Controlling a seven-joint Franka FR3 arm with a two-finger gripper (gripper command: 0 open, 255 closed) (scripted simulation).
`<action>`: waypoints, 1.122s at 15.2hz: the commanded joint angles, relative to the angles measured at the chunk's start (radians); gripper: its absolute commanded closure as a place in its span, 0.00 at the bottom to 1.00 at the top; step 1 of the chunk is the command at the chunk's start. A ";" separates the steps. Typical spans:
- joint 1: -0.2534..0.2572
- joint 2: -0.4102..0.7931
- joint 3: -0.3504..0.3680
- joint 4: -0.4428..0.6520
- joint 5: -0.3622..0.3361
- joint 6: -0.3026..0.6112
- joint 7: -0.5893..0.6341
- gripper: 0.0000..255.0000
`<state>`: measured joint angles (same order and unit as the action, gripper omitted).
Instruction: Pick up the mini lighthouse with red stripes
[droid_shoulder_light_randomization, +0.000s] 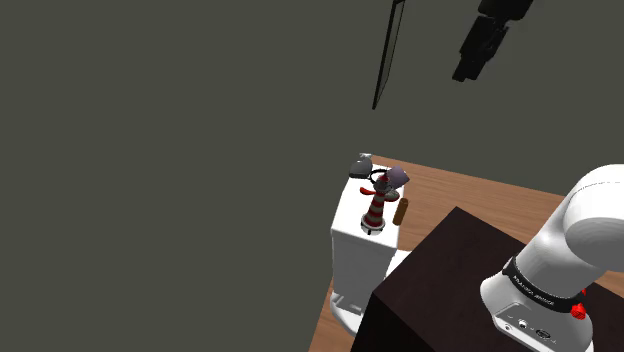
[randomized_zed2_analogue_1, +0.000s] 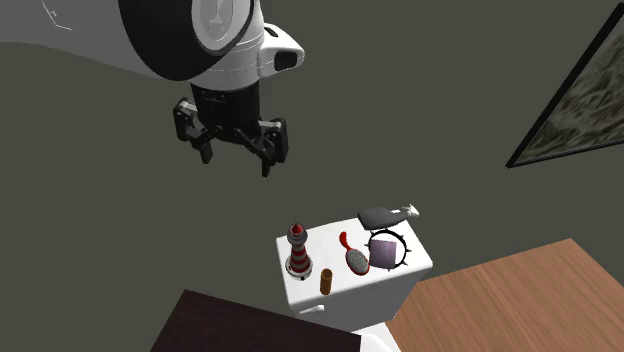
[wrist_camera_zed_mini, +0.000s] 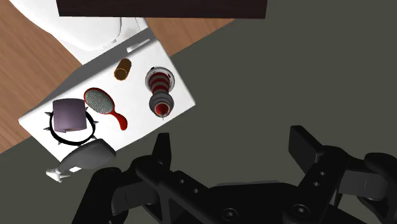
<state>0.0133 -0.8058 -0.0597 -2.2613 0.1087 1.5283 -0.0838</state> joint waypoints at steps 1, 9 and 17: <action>0.000 0.000 0.000 0.000 0.000 0.000 0.000 0.00; 0.013 0.144 0.027 -0.138 -0.060 0.227 -0.062 0.00; 0.015 0.362 0.050 -0.207 -0.131 0.463 -0.099 0.00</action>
<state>0.0284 -0.4586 -0.0130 -2.4496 -0.0122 1.9625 -0.1801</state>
